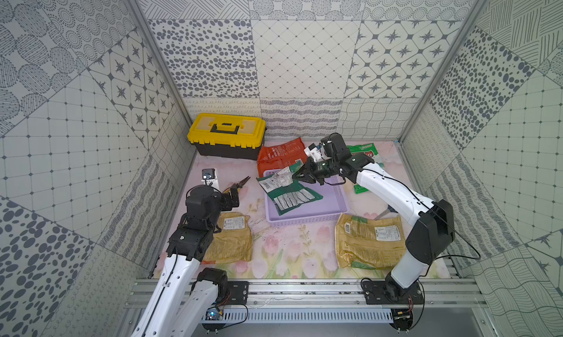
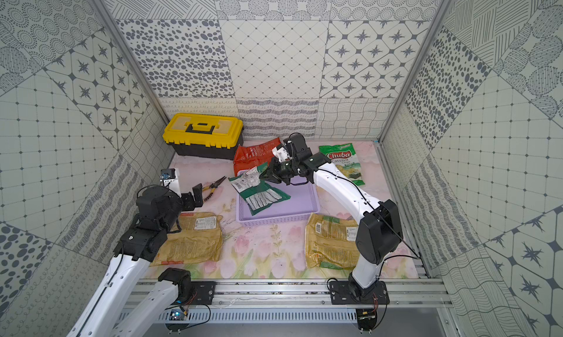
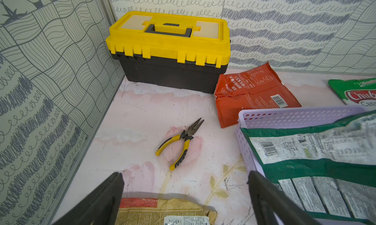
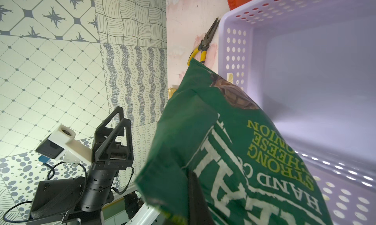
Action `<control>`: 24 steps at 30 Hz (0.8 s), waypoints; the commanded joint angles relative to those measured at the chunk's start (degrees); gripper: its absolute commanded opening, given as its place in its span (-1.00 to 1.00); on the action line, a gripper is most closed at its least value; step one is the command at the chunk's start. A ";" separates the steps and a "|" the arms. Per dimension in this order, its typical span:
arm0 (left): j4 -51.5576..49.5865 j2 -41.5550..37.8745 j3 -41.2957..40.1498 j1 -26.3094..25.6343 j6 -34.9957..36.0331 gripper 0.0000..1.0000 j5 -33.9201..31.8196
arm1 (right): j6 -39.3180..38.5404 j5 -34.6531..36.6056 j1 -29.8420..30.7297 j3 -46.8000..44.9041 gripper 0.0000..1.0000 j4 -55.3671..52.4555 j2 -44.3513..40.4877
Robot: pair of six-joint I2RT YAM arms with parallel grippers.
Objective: Put the potato chips into the basket
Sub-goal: Place the potato chip in the basket.
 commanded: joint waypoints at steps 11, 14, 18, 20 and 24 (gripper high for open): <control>0.69 -0.67 -0.17 0.13 1.32 0.99 -1.16 | -10.96 2.98 -10.63 -11.76 -0.74 -0.44 3.12; 0.68 -0.77 -0.35 0.15 1.65 0.99 -1.21 | -19.17 7.90 -10.61 -5.81 -0.67 -9.94 8.02; 0.63 -0.90 -0.38 0.01 1.78 0.99 -1.54 | -24.02 14.47 -9.92 -0.56 -0.09 -16.54 10.55; 0.60 -0.90 -0.44 0.08 1.82 0.99 -1.56 | -25.14 21.15 -9.48 1.46 0.10 -19.13 9.64; 0.60 -0.53 -0.36 0.02 1.62 0.99 -1.34 | -28.44 40.59 -7.32 8.32 0.25 -27.22 7.62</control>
